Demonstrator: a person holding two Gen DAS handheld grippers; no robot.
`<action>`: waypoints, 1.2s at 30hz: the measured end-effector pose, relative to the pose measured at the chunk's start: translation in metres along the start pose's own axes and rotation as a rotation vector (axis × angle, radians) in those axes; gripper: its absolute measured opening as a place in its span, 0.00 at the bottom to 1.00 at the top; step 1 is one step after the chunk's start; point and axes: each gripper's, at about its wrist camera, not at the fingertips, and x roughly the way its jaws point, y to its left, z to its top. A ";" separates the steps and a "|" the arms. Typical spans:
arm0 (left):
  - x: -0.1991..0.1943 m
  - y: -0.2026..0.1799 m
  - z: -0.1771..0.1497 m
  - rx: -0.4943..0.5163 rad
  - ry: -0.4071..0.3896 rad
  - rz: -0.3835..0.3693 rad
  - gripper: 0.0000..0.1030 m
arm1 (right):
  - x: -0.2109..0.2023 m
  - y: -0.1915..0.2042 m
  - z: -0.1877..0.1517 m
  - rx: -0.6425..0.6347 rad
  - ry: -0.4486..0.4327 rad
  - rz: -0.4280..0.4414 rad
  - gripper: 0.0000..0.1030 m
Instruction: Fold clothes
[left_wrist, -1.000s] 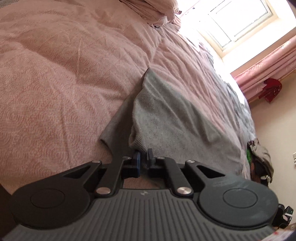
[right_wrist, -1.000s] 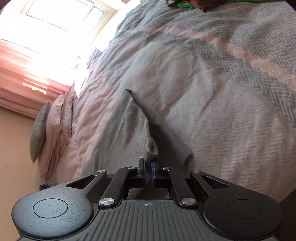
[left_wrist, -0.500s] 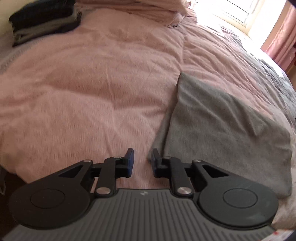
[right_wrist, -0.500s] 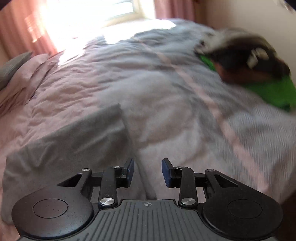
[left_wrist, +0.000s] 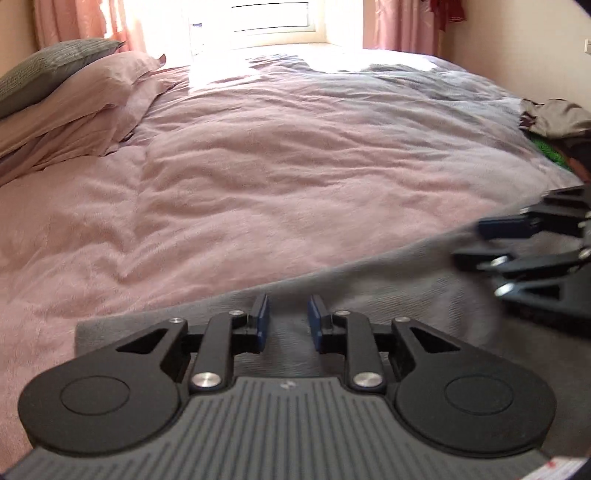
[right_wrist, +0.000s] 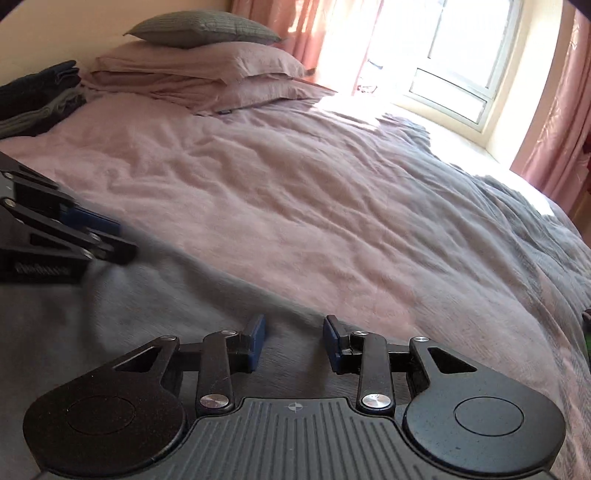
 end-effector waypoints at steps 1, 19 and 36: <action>0.002 0.016 -0.006 -0.023 0.002 0.033 0.21 | -0.002 -0.019 -0.007 0.022 0.011 -0.051 0.30; -0.066 0.040 -0.064 -0.095 0.083 0.134 0.20 | -0.066 0.010 -0.029 0.199 0.122 -0.025 0.51; -0.167 0.045 -0.116 -0.181 -0.035 0.194 0.24 | -0.174 0.009 -0.103 0.263 -0.025 -0.060 0.52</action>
